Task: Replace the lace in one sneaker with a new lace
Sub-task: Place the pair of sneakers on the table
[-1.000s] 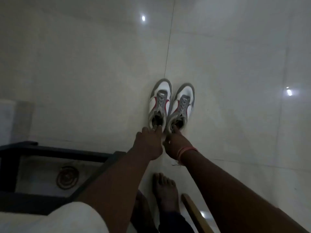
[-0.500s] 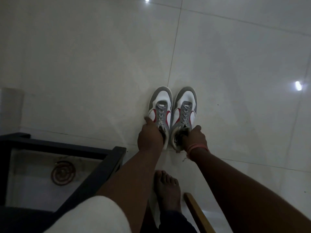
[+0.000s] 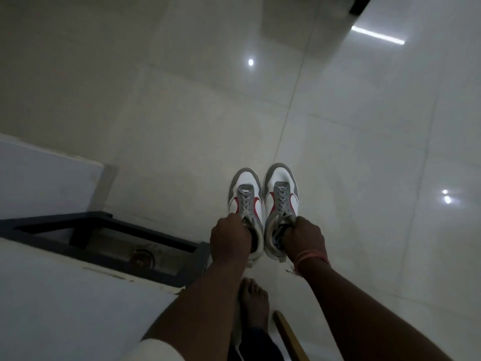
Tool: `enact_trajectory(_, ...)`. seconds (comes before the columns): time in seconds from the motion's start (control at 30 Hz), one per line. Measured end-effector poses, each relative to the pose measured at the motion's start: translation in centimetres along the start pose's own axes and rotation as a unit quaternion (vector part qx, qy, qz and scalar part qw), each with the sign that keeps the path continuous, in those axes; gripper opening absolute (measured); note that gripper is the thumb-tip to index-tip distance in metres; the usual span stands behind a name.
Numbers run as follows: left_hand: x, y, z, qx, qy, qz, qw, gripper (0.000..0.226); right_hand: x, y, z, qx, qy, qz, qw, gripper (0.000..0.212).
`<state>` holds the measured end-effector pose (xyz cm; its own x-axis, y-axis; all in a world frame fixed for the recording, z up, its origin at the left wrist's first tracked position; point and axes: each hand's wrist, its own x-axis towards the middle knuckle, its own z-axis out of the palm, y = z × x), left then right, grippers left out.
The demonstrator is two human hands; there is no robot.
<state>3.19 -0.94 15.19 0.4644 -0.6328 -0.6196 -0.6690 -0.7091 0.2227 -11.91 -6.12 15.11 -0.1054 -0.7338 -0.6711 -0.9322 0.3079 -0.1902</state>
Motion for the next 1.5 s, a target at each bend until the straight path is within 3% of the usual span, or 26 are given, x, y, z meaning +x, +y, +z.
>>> enact_trajectory(0.27,-8.4,1.0,-16.4,-0.077,0.148,0.013,0.986,0.023,-10.1,-9.0,-13.1,-0.011,0.071,-0.130,0.989,0.015)
enact_trajectory(0.43,-14.7,-1.2,-25.2,-0.146,0.203,-0.046,0.967,0.021,-18.1,-15.5,-18.3,-0.011,0.069,-0.219,0.973,0.017)
enact_trajectory(0.63,-23.9,-6.1,-30.6,-0.210,0.260,-0.142,0.932,0.022,-28.0,-21.0,-19.1,-0.053,0.017,-0.247,0.967,0.024)
enact_trajectory(0.77,-29.6,-9.6,-31.2,-0.236,0.286,-0.210,0.905,0.023,-34.2,-22.8,-17.5,-0.090,-0.030,-0.287,0.953,0.025)
enact_trajectory(0.93,-36.7,-15.5,-29.8,-0.256,0.261,-0.324,0.872,0.026,-41.4,-23.4,-14.5,-0.185,-0.106,-0.363,0.907,0.030)
enact_trajectory(1.17,-43.3,-23.4,-26.4,-0.308,0.253,-0.430,0.810,0.026,-49.3,-24.1,-7.8,-0.266,-0.155,-0.442,0.843,0.026)
enact_trajectory(1.3,-45.0,-26.8,-24.3,-0.340,0.263,-0.455,0.780,0.024,-52.1,-24.1,-3.9,-0.281,-0.169,-0.455,0.828,0.025)
enact_trajectory(1.5,-45.0,-32.4,-19.4,-0.352,0.278,-0.461,0.766,0.026,-52.5,-23.0,3.5,-0.284,-0.158,-0.448,0.833,0.026)
